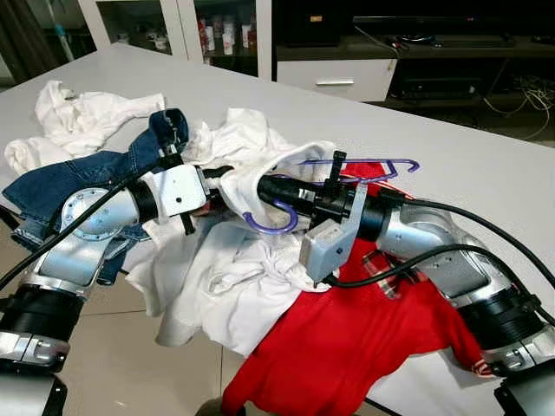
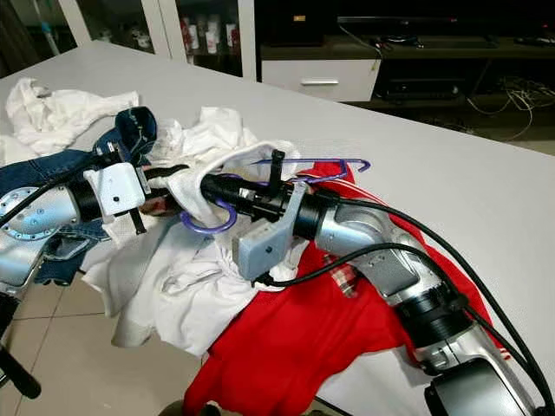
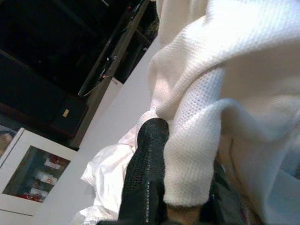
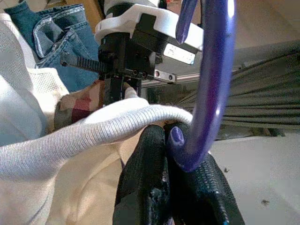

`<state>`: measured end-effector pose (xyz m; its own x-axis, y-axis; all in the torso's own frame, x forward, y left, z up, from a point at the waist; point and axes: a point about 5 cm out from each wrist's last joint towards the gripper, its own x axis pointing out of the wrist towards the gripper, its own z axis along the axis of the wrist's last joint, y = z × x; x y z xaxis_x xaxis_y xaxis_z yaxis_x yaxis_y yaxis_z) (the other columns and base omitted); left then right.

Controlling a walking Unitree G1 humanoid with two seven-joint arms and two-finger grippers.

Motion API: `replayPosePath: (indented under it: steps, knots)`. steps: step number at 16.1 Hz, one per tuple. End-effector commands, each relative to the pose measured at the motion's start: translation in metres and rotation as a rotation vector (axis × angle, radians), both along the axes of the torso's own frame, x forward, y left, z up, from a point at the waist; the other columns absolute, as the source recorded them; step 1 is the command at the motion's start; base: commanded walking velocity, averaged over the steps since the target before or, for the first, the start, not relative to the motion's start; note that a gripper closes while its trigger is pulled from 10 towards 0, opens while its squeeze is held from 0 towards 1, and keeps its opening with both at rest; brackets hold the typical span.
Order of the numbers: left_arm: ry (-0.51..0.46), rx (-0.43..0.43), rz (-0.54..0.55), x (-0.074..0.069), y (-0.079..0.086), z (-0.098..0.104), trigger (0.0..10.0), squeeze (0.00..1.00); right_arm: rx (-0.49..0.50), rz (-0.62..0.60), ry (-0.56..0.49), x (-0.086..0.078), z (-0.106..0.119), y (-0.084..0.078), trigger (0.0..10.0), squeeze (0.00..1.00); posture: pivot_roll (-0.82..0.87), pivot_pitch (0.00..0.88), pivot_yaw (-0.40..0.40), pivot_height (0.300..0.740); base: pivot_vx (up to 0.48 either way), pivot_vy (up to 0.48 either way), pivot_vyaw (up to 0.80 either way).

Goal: Hang hanger

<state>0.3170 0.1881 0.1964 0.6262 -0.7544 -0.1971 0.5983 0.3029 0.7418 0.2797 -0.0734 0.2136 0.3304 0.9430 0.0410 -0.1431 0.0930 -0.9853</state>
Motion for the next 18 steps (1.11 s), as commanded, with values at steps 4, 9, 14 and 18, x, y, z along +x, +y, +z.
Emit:
replayPosePath:
  steps: [4, 9, 14, 18]
  knots:
    - [0.037, 0.026, -0.048, -0.004, -0.009, -0.008, 0.0, 0.0, 0.057, -0.019, -0.109, 0.005, 0.019, -0.006, 10.0, 0.0, 0.08, 0.0, 0.016, 0.74, 0.0, 0.0, 0.0]
    - [0.034, 0.022, -0.045, -0.004, -0.01, -0.009, 0.0, 0.0, -0.007, -0.034, -0.107, 0.009, 0.013, -0.011, 10.0, 0.0, 0.08, 0.0, 0.009, 0.74, 0.0, 0.0, 0.0]
    - [0.045, 0.011, -0.032, -0.004, -0.009, -0.013, 0.0, 0.0, -0.032, -0.1, -0.102, 0.016, 0.01, -0.025, 10.0, 0.0, 0.07, 0.0, 0.009, 0.74, 0.0, 0.0, 0.0]
    - [0.052, 0.002, -0.02, -0.004, -0.007, -0.015, 0.0, 0.0, -0.006, -0.181, -0.068, 0.021, 0.01, -0.041, 10.0, 0.0, 0.08, 0.0, 0.01, 0.74, 0.0, 0.0, 0.0]
